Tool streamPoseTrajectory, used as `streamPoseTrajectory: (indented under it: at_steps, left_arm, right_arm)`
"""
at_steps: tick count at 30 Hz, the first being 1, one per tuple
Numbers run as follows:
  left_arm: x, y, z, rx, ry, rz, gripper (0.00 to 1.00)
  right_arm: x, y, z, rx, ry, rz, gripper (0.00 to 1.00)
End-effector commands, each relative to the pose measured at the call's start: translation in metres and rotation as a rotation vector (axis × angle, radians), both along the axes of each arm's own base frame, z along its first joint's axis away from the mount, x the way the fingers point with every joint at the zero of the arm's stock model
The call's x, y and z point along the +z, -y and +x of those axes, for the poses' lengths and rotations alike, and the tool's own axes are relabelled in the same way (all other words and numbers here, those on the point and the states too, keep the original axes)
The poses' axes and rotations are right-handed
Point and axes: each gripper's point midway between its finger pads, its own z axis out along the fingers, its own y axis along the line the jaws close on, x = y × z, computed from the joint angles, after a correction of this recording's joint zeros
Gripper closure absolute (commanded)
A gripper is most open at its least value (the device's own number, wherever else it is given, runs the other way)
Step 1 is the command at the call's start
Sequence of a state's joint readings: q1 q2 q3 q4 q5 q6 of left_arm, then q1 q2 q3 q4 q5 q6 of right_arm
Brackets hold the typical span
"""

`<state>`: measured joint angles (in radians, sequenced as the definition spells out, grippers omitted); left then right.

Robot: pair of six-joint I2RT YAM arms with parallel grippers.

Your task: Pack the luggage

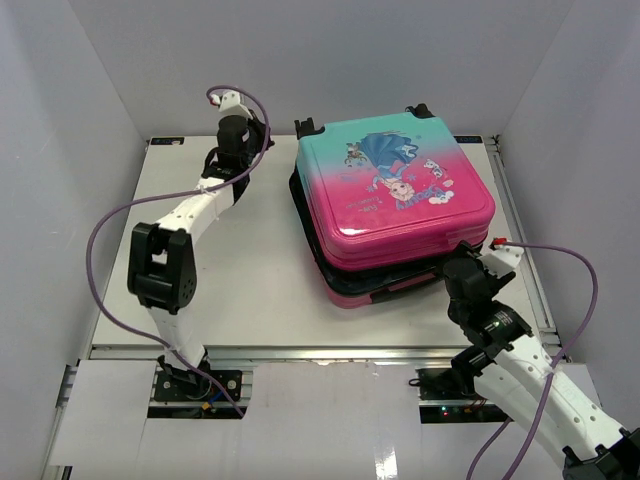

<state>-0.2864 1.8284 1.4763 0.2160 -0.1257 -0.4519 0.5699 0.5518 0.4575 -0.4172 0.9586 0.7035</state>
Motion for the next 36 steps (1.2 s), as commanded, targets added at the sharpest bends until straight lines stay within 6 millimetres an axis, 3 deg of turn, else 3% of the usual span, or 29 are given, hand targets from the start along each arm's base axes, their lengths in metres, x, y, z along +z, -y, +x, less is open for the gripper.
streamPoseTrajectory:
  at_steps: [1, 7, 12, 15, 19, 21, 23, 25, 28, 30, 32, 36]
  left_arm:
    - [-0.045, 0.014, 0.017, -0.051, -0.045, 0.049, 1.00]
    - [-0.094, 0.050, -0.003, -0.279, -0.095, 0.011, 0.98]
    - [-0.121, 0.053, -0.026, -0.313, -0.161, -0.032, 0.62]
    - [-0.133, 0.060, -0.031, -0.350, -0.186, -0.063, 0.54]
    - [-0.146, 0.067, -0.035, -0.383, -0.221, -0.095, 0.56]
    - [-0.152, 0.070, -0.037, -0.397, -0.239, -0.106, 0.64]
    - [-0.161, 0.058, -0.036, -0.330, -0.295, -0.099, 0.77]
    - [-0.162, 0.039, -0.037, -0.228, -0.339, -0.090, 0.82]
    - [-0.140, -0.009, -0.052, 0.018, -0.326, -0.047, 0.81]
    - [-0.121, -0.026, -0.067, 0.077, -0.295, -0.035, 0.77]
    - [-0.113, -0.026, -0.086, 0.057, -0.305, -0.025, 0.75]
    - [-0.101, 0.013, -0.148, -0.090, -0.250, 0.004, 0.66]
  right_arm:
    - [0.020, 0.023, -0.003, -0.138, 0.124, 0.036, 0.16]
    - [0.026, 0.016, -0.003, -0.080, 0.136, 0.061, 0.15]
    - [0.019, 0.012, -0.001, -0.060, 0.104, 0.055, 0.14]
    - [0.016, 0.009, 0.000, -0.050, 0.091, 0.054, 0.14]
    - [0.014, 0.009, 0.000, -0.043, 0.079, 0.045, 0.14]
    - [0.016, 0.006, 0.001, -0.031, 0.077, 0.047, 0.14]
    - [0.017, 0.005, 0.003, -0.020, 0.067, 0.030, 0.15]
    - [0.018, 0.006, 0.004, -0.019, 0.051, -0.004, 0.16]
    - [0.016, 0.015, 0.005, -0.075, 0.029, -0.051, 0.16]
    - [0.019, 0.017, 0.007, -0.097, 0.007, -0.074, 0.16]
    - [0.035, 0.020, 0.007, -0.115, -0.004, -0.095, 0.18]
    - [0.062, 0.031, 0.003, -0.171, -0.010, -0.133, 0.18]
